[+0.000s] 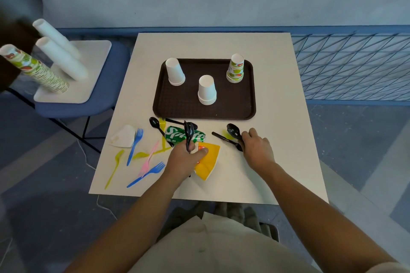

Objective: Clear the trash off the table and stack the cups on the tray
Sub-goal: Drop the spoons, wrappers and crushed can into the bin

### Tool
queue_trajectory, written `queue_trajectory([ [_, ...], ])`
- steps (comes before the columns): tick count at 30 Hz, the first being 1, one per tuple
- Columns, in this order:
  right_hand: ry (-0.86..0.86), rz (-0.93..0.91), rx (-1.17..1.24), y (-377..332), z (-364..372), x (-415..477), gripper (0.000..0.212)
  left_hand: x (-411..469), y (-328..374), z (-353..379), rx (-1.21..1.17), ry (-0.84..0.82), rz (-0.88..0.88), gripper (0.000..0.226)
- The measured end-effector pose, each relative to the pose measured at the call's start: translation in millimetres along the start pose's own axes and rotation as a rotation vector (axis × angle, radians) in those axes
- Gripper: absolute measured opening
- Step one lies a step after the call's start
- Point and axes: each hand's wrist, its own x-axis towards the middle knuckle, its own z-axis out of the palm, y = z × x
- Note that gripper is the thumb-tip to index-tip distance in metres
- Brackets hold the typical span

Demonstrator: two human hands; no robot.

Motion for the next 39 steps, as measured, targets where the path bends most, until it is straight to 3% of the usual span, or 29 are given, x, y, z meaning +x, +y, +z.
queue_trajectory([
  [4,0.069,0.094,0.22,-28.5,-13.4,-13.5,0.024,-16.2,-13.7,-21.2,-0.008,-0.015,0.048,0.044],
  [7,-0.031,0.249,0.504,-59.2,-27.7,-36.6,0.03,-35.8,-31.7,-41.5,-0.043,-0.046,0.087,0.046],
  [12,-0.118,0.36,1.12,-105.4,-46.5,-95.8,0.021,-64.3,-59.3,-60.5,-0.057,-0.082,0.14,0.047],
  [16,-0.096,0.398,1.341,-123.7,-57.0,-156.4,0.022,-86.2,-77.1,-57.3,-0.028,-0.121,0.134,0.042],
  [22,-0.137,0.455,1.346,-106.5,-50.0,-230.7,0.024,-124.6,-88.2,-27.0,0.036,-0.193,0.225,0.046],
  [28,-0.155,0.536,1.311,-57.2,-35.8,-298.3,0.024,-173.2,-105.2,20.9,0.062,-0.278,0.204,0.045],
  [33,-0.138,0.608,1.28,-0.4,-20.0,-357.6,0.008,-220.4,-111.1,76.6,0.115,-0.257,0.192,0.046],
  [39,-0.211,0.584,1.083,66.0,-0.6,-417.0,0.018,-281.3,-118.0,152.1,0.183,-0.232,0.16,0.035],
])
